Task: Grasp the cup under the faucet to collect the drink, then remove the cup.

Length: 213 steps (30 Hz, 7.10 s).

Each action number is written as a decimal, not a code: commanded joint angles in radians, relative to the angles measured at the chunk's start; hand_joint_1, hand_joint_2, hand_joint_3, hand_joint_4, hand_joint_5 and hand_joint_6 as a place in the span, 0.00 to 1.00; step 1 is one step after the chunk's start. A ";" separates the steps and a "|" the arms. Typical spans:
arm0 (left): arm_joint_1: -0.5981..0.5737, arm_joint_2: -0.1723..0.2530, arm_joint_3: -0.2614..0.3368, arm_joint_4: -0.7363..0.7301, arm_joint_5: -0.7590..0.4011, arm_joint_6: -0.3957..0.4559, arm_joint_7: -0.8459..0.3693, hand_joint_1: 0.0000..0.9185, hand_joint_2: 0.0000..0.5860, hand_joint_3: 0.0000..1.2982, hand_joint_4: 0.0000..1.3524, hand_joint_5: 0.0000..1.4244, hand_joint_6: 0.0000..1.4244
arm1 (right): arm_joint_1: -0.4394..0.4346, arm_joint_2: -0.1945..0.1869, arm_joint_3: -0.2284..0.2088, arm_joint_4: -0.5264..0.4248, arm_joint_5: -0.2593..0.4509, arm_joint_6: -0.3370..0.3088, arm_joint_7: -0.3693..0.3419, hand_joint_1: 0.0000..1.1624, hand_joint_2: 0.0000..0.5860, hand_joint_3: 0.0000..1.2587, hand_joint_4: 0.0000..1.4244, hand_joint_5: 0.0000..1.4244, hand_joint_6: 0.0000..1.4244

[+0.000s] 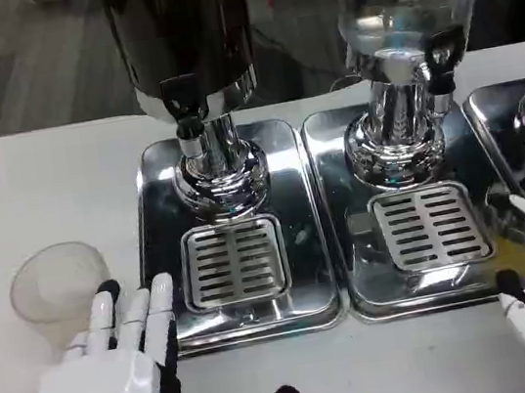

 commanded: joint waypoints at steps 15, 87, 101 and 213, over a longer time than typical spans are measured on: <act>0.005 0.003 0.005 0.003 -0.005 0.007 -0.004 0.00 0.14 0.00 0.00 0.00 0.14 | 0.015 0.009 0.002 -0.001 0.017 -0.011 -0.013 0.49 0.88 0.10 0.00 0.00 0.00; -0.454 0.123 0.327 0.226 -0.303 0.320 -0.237 0.00 0.12 0.05 0.00 0.10 0.27 | 0.101 -0.013 -0.003 -0.003 0.134 -0.092 0.011 0.50 0.88 0.16 0.00 0.00 0.00; -0.603 0.184 0.250 0.323 -0.220 0.409 -0.269 0.04 0.11 0.07 0.02 0.15 0.31 | 0.105 -0.019 0.002 -0.013 0.143 -0.101 0.033 0.52 0.86 0.18 0.00 0.00 0.00; -0.912 0.070 -0.071 0.556 -0.147 0.454 -0.070 0.30 0.26 0.39 0.43 0.54 0.61 | 0.066 -0.044 -0.031 0.048 0.236 -0.152 0.083 0.50 0.68 0.18 0.00 0.00 0.00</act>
